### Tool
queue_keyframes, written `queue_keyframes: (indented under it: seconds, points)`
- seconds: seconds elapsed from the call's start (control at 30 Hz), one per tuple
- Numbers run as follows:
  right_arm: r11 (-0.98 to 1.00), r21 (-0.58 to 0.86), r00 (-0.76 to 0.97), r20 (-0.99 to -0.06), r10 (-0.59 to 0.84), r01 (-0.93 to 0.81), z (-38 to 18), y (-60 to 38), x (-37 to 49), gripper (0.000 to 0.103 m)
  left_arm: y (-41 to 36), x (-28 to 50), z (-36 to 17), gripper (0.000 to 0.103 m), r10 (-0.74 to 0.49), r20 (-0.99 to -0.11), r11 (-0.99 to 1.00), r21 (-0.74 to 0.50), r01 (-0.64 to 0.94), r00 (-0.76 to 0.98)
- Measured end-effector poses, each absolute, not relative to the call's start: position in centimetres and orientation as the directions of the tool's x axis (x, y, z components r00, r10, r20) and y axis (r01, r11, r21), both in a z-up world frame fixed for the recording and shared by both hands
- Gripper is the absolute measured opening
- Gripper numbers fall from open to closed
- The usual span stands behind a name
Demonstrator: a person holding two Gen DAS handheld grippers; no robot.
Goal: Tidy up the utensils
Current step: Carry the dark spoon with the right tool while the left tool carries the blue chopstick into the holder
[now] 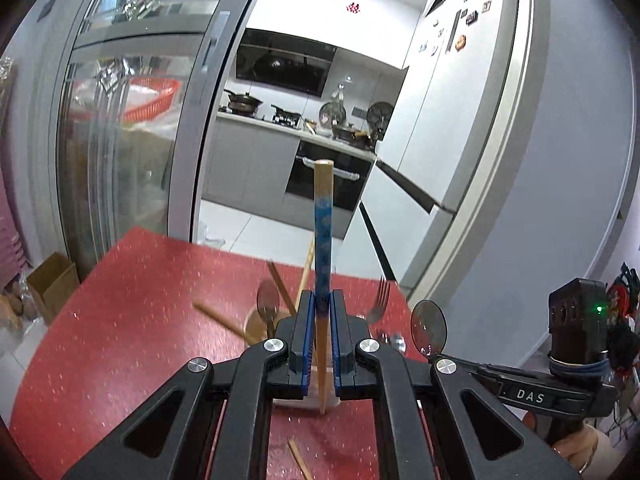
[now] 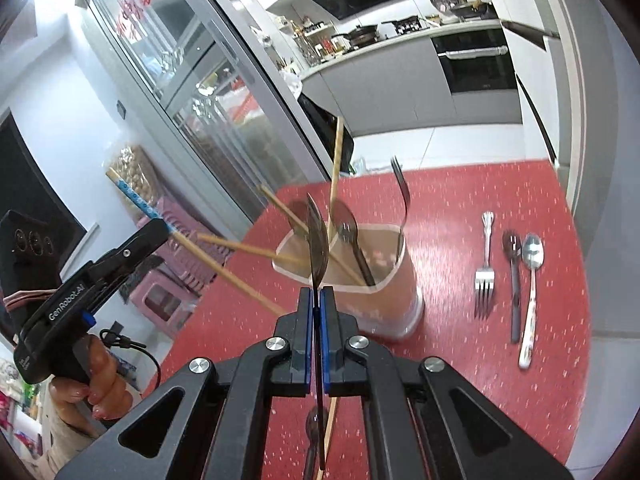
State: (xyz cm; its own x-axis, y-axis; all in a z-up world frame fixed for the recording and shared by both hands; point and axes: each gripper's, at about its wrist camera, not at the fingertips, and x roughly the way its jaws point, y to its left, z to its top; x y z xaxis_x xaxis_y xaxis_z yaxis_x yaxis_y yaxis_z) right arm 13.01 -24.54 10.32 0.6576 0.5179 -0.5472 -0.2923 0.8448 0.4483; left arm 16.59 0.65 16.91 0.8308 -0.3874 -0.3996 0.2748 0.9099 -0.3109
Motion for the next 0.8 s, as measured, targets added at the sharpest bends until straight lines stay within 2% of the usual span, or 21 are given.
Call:
queue_keyframes:
  seconds: [0.3, 0.8]
  points:
    - [0.843, 0.442, 0.691, -0.506, 0.517, -0.306, 13.1, -23.9, 16.3, 0.004, 1.1, 18.6, 19.7, 0.033, -0.345, -0.359, 0.928, -0.272, 0.256, 0.867]
    - [0.884, 0.325, 0.780, -0.431, 0.455, -0.336, 13.5, -22.4, 21.1, 0.004, -1.7, 23.1, 18.7, 0.033, -0.364, -0.360, 0.920, -0.285, 0.270, 0.859]
